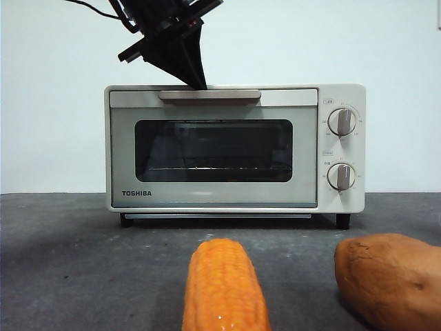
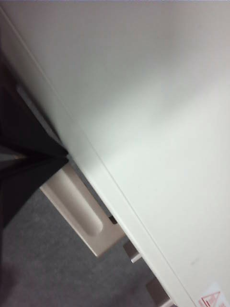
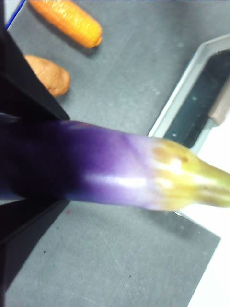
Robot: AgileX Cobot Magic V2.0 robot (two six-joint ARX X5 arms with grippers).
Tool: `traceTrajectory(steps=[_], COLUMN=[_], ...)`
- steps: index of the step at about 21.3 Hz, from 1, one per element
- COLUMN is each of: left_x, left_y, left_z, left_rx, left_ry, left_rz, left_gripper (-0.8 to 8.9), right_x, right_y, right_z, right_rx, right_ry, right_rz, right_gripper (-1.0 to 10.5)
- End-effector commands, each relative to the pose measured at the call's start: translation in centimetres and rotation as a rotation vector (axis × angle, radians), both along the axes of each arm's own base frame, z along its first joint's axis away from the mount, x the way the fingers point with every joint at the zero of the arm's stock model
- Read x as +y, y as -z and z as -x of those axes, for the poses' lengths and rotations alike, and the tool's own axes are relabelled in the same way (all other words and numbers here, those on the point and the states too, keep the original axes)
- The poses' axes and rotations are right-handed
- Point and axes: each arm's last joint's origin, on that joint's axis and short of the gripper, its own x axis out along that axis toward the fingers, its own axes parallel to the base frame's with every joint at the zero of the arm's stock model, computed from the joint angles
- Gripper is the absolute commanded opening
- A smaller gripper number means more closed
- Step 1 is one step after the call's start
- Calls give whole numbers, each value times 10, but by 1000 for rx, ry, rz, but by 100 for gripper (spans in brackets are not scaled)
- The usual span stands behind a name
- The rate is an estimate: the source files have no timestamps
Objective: Take the eggplant from the table,put the eggplant in the oven
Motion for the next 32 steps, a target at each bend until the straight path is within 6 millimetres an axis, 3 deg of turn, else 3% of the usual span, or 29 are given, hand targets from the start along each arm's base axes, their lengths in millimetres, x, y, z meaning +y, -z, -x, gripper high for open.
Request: traceTrajectory(steps=[1, 8, 17, 22, 27, 32], left_x=[-8, -20, -46, -51, -26, 30], left_y=[14, 23, 31, 28, 17, 24], left_z=[-1, 26, 74, 72, 60, 65], left_rx=[45, 195, 321, 270, 207, 108], left_ry=[33, 112, 363, 353, 246, 47], left_rz=[-74, -179, -355, -314, -238, -111], left_gripper=[6, 6, 6, 6, 6, 6], right_x=[-4, -4, -2, 16, 57, 107], right_y=[2, 3, 1, 6, 31, 51], right_z=[3, 3, 2, -6, -25, -53], right_rx=[34, 35, 23, -14, 6, -27], right_ry=[8, 8, 4, -75, -215, -343], right_rz=[41, 44, 22, 0, 107, 300], right_gripper=[147, 147, 147, 147, 147, 147])
